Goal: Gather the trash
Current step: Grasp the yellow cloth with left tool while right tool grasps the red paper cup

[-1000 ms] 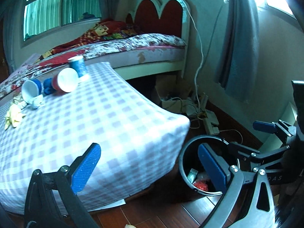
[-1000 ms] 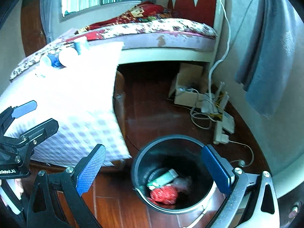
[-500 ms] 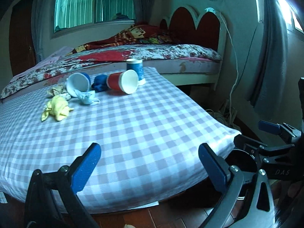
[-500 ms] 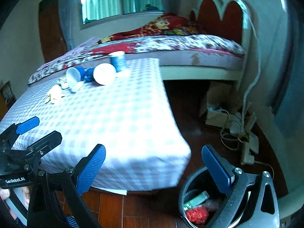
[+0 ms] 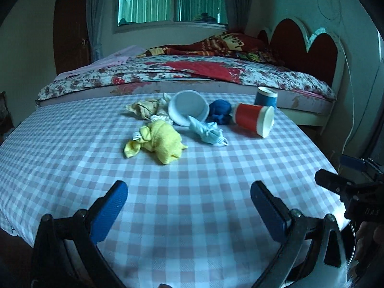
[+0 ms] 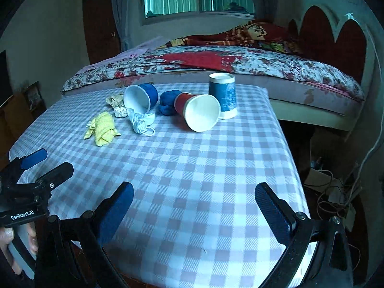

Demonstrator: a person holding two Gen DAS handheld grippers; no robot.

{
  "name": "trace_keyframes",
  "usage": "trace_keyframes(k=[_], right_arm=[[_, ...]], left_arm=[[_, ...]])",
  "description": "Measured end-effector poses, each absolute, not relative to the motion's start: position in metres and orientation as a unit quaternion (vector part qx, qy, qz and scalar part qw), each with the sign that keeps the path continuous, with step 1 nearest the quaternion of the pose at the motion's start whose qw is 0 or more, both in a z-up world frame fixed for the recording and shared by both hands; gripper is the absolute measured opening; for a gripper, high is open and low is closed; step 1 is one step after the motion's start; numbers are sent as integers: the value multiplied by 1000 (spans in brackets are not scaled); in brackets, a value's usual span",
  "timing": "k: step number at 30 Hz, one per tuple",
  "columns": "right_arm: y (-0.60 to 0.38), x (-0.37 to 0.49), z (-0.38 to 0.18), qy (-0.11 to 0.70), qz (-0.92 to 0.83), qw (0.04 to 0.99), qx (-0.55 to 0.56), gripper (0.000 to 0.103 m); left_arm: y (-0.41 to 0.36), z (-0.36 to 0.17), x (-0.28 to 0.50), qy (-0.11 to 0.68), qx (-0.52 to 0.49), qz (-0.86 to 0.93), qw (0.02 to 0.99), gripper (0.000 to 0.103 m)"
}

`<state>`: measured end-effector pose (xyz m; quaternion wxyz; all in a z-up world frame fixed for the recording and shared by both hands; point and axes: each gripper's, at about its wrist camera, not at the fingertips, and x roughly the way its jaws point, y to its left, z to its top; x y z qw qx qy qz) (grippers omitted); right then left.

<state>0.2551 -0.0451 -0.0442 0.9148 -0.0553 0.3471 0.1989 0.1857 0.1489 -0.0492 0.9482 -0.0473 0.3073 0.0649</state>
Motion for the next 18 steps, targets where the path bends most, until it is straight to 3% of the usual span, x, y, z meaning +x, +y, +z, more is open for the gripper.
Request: trace_keyframes(k=[8, 11, 14, 17, 18], right_arm=[[2, 326, -50, 366, 226, 901, -60, 101], [11, 346, -55, 374, 227, 897, -66, 87], [15, 368, -62, 384, 218, 895, -66, 84], [17, 384, -69, 400, 214, 889, -59, 69], [18, 389, -72, 405, 214, 887, -58, 64]], left_arm=[[180, -62, 245, 328, -47, 87, 940, 101], [189, -64, 261, 336, -66, 84, 936, 95], [193, -69, 277, 347, -72, 75, 932, 94], [192, -76, 290, 366, -65, 71, 926, 93], [194, -79, 293, 373, -69, 72, 922, 88]])
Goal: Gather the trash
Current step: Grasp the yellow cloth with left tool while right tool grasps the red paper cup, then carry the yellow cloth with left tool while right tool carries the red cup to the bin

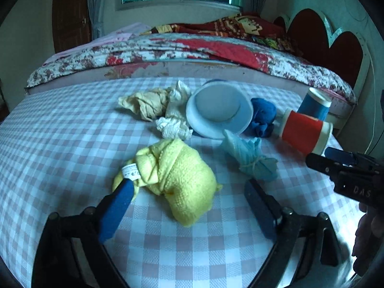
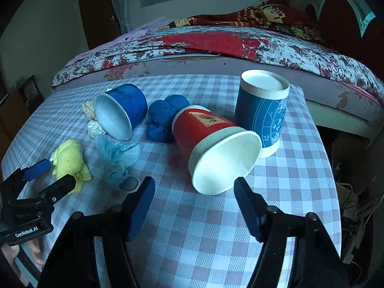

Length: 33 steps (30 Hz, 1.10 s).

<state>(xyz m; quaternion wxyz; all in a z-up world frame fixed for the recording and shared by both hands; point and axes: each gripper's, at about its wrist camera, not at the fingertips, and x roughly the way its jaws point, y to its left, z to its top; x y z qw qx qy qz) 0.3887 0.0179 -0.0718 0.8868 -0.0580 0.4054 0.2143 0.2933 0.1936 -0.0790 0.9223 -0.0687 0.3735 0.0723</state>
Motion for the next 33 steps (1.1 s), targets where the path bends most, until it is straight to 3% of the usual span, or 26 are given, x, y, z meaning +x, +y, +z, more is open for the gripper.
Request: trace_keyframes(k=[2, 6, 8, 11, 14, 33], right_arm=[[20, 394, -76, 413, 217, 883, -52, 58], [26, 395, -82, 419, 224, 878, -51, 30], [28, 393, -82, 417, 227, 878, -52, 23], [31, 389, -80, 413, 230, 879, -59, 13], [33, 383, -74, 402, 233, 883, -67, 5], [-6, 287, -36, 317, 216, 914, -132, 3]], left_arm=[[198, -82, 297, 384, -81, 70, 917, 83], [202, -83, 299, 390, -93, 68, 914, 81], [203, -85, 299, 397, -95, 63, 911, 76], [206, -87, 298, 400, -106, 57, 909, 54], [207, -87, 296, 403, -113, 30, 908, 7], [151, -48, 227, 336, -57, -8, 940, 8]])
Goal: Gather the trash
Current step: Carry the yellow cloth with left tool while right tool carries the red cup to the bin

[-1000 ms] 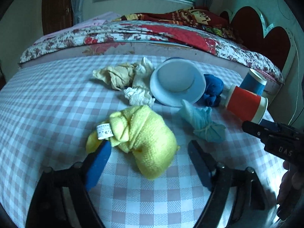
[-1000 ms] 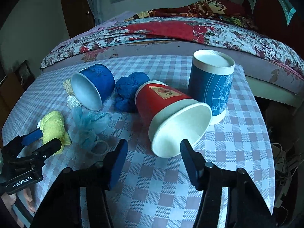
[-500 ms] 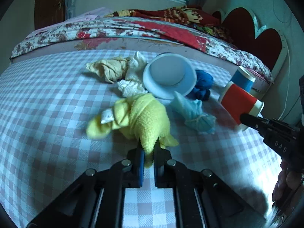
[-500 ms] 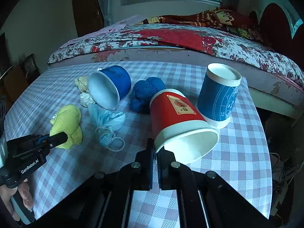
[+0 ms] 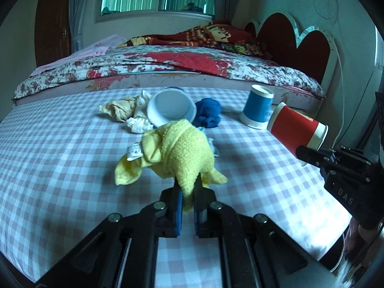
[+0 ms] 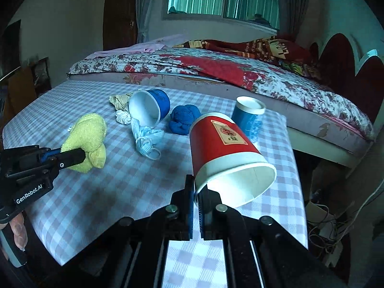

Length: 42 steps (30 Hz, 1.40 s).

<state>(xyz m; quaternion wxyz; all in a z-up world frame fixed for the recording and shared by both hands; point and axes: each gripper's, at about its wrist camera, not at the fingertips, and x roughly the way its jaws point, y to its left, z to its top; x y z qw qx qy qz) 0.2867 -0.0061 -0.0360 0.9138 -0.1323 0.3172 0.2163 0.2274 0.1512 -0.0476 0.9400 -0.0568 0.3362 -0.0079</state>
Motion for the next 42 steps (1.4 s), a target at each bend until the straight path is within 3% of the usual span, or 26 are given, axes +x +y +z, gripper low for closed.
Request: trace_keyframes(k=[17, 42], right_arm=[[-93, 211, -17, 281, 170, 937, -118, 3], [-225, 153, -43, 312, 80, 943, -90, 3]], left_arm=[[64, -30, 173, 299, -16, -70, 952, 8], [-77, -35, 144, 294, 43, -203, 933, 8]])
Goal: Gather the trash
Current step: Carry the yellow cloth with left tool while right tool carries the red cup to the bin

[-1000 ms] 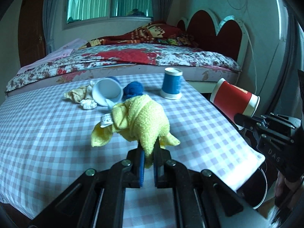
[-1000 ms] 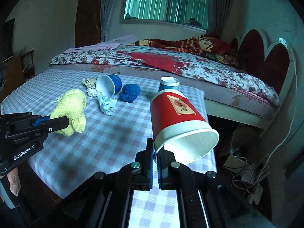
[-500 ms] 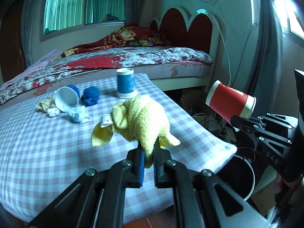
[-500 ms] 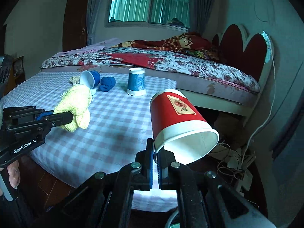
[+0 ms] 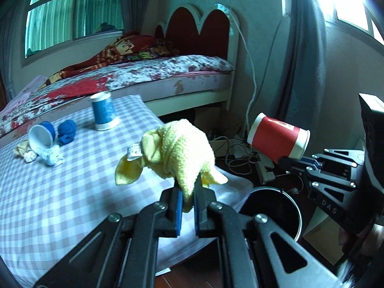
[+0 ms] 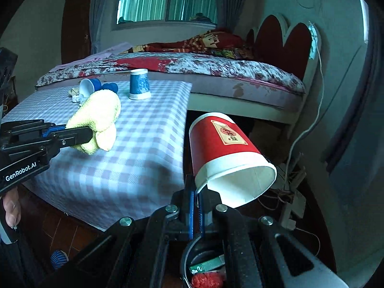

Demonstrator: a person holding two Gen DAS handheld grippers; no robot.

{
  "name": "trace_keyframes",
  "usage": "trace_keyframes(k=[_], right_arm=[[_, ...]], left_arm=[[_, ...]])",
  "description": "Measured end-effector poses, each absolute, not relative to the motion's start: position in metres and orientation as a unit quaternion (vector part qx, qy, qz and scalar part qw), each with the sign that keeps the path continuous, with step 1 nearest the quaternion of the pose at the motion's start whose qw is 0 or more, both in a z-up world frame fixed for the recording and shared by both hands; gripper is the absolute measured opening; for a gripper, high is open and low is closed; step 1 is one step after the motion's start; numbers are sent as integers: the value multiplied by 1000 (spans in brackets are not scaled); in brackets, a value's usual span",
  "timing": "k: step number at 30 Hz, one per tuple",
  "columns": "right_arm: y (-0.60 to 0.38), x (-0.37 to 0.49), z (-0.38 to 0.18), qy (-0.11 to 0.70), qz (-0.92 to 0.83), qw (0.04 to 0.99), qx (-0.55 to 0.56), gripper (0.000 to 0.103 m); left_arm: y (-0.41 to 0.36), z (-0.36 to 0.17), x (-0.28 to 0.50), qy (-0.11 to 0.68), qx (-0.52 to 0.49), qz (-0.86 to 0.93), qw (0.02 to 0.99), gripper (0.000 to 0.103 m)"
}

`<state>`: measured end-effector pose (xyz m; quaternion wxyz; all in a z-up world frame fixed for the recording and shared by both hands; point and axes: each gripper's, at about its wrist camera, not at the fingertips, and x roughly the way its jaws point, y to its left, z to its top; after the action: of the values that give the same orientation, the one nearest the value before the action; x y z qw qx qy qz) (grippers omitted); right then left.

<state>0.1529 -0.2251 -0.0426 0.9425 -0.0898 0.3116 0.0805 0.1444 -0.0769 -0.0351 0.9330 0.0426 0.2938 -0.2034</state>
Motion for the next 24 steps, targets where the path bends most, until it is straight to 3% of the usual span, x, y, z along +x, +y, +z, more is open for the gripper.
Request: trace_keyframes(k=[24], right_arm=[[-325, 112, -99, 398, 24, 916, -47, 4]], left_arm=[[-194, -86, 119, 340, 102, -338, 871, 8]])
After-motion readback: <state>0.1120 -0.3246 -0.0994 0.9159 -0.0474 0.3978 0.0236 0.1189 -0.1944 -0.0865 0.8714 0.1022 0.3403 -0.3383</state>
